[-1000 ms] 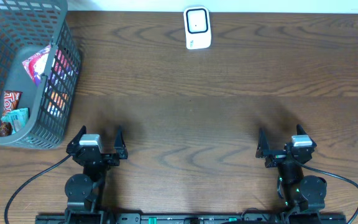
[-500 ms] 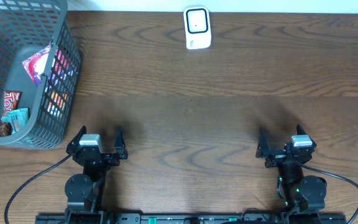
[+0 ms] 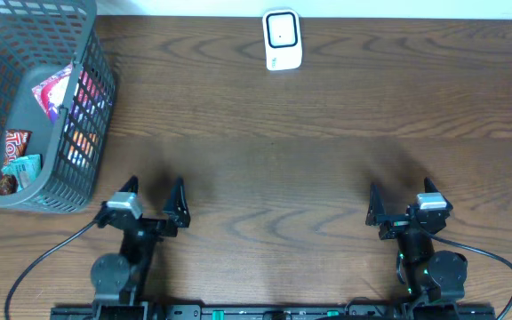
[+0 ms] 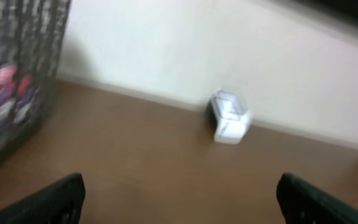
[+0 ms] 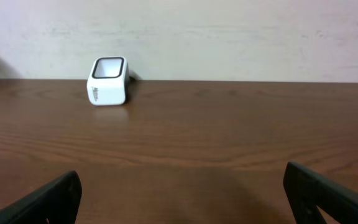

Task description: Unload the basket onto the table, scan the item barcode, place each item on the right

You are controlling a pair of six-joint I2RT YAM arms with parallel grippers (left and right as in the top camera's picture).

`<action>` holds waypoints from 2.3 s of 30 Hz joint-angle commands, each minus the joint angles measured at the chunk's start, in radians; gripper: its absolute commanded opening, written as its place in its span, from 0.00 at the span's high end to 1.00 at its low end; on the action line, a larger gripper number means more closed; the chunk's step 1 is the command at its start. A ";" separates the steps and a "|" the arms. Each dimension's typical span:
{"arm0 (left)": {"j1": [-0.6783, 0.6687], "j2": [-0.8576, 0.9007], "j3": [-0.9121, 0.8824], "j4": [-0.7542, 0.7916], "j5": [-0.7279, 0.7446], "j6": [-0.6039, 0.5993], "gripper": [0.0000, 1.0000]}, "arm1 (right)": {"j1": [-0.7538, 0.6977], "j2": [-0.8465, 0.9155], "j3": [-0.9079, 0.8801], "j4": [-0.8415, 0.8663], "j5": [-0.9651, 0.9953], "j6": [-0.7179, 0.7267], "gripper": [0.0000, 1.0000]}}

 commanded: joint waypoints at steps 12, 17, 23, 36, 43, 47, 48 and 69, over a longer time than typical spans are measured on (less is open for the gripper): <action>0.003 0.137 0.341 0.374 -0.060 0.060 0.02 | -0.002 -0.005 -0.003 -0.003 0.008 0.011 0.01; 0.003 0.422 0.707 0.003 -0.264 0.153 0.02 | -0.002 -0.005 -0.003 -0.003 0.008 0.011 0.01; 0.005 0.821 1.238 -0.544 -0.170 0.193 0.02 | -0.002 -0.005 -0.003 -0.003 0.008 0.011 0.01; 0.159 1.418 1.949 -0.853 -0.693 0.127 0.02 | -0.002 -0.005 -0.003 -0.003 0.008 0.011 0.01; 0.390 1.682 2.105 -1.114 -0.528 -0.124 0.02 | -0.002 -0.005 -0.003 -0.003 0.008 0.011 0.01; 0.416 1.743 2.105 -1.136 -0.492 -0.124 0.02 | -0.002 -0.005 -0.003 -0.003 0.008 0.011 0.01; 0.417 1.750 2.105 -1.151 -0.493 -0.124 0.02 | -0.002 -0.005 -0.003 -0.003 0.008 0.011 0.01; 0.454 2.060 2.105 -1.121 -0.491 -0.180 0.02 | -0.002 -0.005 -0.003 -0.003 0.008 0.011 0.01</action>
